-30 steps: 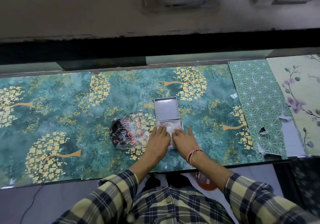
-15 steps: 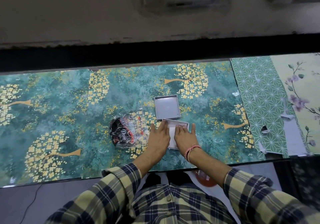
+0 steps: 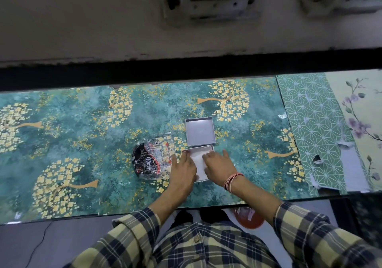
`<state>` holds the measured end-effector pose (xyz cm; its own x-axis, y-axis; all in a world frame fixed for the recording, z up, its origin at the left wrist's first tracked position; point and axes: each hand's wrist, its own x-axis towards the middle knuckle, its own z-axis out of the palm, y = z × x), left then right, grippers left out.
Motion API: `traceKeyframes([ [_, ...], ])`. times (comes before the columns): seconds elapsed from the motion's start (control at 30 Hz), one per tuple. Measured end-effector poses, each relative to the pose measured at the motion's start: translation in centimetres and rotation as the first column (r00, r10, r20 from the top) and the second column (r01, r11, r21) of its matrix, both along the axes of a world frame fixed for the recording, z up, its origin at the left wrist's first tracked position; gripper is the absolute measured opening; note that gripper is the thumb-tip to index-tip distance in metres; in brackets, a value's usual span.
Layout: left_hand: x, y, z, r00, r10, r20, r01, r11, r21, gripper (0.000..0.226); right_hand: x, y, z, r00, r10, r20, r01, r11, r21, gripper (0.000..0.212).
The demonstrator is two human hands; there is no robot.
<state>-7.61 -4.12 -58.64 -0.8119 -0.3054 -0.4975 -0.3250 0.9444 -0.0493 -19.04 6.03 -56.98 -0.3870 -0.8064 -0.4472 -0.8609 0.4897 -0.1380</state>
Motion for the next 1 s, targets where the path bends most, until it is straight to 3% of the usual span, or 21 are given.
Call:
traceKeyframes([
  [0.07,0.7,-0.4,0.0,0.996,-0.017,-0.082,0.018,1.0,0.014,0.056,-1.4,-1.2,0.4,0.983,-0.183,0.021,0.182,0.952,-0.248,0.023],
  [0.13,1.2,-0.7,0.1,0.991,-0.034,-0.13,0.036,0.999,0.014,0.044,-3.4,-2.7,0.1,0.908,-0.404,0.11,0.417,0.851,-0.319,0.022],
  [0.2,1.7,-0.8,0.1,0.982,-0.046,-0.182,0.052,0.998,0.025,0.031,-5.5,-4.0,-0.8,0.771,-0.597,0.224,0.635,0.746,-0.197,0.028],
  [0.3,2.2,-0.8,0.5,0.967,-0.014,-0.254,0.031,0.997,0.064,0.024,-6.9,-5.1,-2.6,0.583,-0.749,0.314,0.786,0.618,0.017,0.036],
  [0.43,3.3,-1.5,0.9,0.949,0.133,-0.286,-0.08,0.979,0.188,0.031,-7.9,-5.4,-4.1,0.409,-0.812,0.416,0.889,0.458,0.021,0.012],
  [0.5,3.5,-2.3,1.2,0.887,0.325,-0.327,-0.199,0.91,0.364,0.035,-8.2,-5.3,-3.4,0.352,-0.805,0.477,0.924,0.379,-0.043,0.024],
  [0.57,2.9,-3.0,2.4,0.747,0.577,-0.33,-0.318,0.746,0.585,0.036,-8.2,-5.3,-1.4,0.376,-0.754,0.538,0.925,0.341,-0.167,0.034],
  [0.67,1.0,-4.0,4.4,0.528,0.831,-0.176,-0.369,0.411,0.834,0.031,-7.2,-5.4,2.2,0.483,-0.658,0.578,0.875,0.33,-0.355,0.017],
  [0.73,-0.8,-4.5,5.7,0.386,0.921,0.053,-0.311,0.076,0.947,0.037,-5.7,-5.1,4.0,0.649,-0.571,0.503,0.754,0.395,-0.525,0.016],
  [0.8,-2.4,-5.0,6.7,0.298,0.913,0.28,-0.194,-0.229,0.954,0.041,-3.4,-4.4,5.1,0.801,-0.48,0.357,0.579,0.475,-0.662,0.015],
  [0.87,-3.3,-5.4,7.2,0.281,0.88,0.384,-0.118,-0.365,0.923,0.042,-0.6,-3.3,5.4,0.893,-0.389,0.225,0.419,0.54,-0.73,0.014],
  [1.0,-3.1,-5.7,6.6,0.253,0.888,0.385,-0.111,-0.368,0.923,0.028,1.9,-1.4,4.3,0.97,-0.175,0.169,0.242,0.621,-0.746,0.013],
])
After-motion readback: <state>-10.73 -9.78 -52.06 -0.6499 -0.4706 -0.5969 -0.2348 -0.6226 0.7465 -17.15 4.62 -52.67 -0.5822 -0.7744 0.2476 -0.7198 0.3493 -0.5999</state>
